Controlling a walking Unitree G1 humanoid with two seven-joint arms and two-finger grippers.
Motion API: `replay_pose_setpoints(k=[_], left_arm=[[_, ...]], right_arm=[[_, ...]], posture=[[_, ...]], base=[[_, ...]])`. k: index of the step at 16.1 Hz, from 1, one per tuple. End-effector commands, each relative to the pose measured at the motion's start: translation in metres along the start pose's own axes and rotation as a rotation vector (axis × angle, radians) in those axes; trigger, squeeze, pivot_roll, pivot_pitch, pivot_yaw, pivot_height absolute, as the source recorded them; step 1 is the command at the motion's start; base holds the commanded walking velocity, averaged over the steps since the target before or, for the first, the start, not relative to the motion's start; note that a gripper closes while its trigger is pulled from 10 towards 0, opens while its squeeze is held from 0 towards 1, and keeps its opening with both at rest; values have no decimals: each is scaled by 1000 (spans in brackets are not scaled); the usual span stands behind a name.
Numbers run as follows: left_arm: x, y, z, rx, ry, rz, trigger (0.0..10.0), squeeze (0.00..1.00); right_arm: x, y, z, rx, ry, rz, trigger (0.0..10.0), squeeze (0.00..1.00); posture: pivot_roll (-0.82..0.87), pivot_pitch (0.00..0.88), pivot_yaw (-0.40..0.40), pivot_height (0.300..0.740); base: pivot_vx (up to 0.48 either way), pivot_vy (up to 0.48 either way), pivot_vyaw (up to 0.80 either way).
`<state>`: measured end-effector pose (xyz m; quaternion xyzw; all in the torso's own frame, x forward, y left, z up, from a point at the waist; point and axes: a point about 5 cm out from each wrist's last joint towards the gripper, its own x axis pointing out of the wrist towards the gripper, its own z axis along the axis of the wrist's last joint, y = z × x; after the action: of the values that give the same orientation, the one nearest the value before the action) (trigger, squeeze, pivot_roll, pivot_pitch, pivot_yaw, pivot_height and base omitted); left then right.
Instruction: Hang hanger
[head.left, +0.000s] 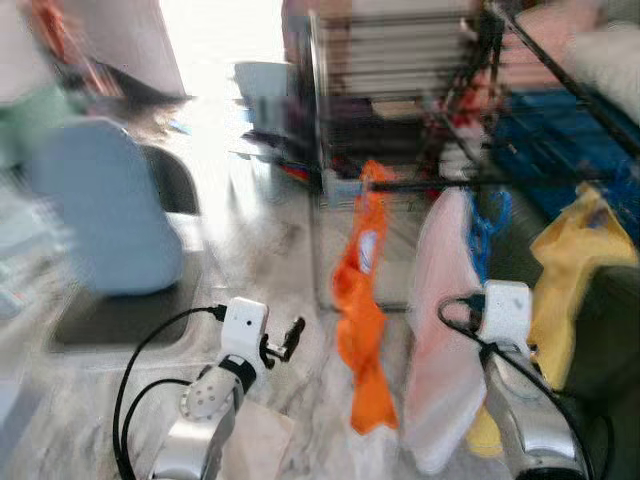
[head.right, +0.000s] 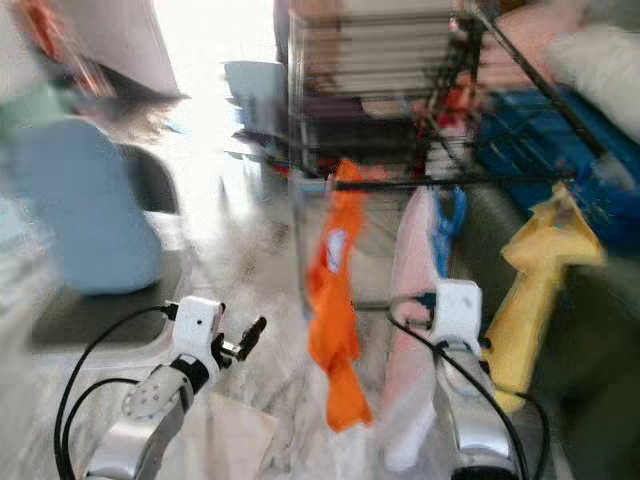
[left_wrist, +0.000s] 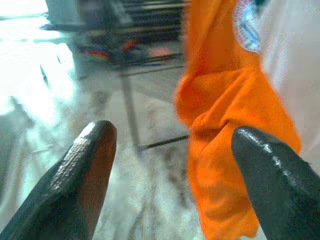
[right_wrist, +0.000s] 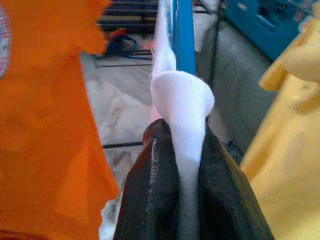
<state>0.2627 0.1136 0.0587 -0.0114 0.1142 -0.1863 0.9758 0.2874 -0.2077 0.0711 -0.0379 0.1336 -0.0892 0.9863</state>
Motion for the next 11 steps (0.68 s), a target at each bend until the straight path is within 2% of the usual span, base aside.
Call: replay_pose_setpoints(k=[1,11], left_arm=[[-2,1,-6,5,29,12,10000,0],[-1,-1,-6,10,28,16,10000,0]], right_arm=[[2,6,14,-3,-57,23,10000,0],[3,12,18,4,-67,41,10000,0]], posture=[[-183,0,33,740],[-184,0,34,740]], base=[[-270,0,0],[-273,0,0]])
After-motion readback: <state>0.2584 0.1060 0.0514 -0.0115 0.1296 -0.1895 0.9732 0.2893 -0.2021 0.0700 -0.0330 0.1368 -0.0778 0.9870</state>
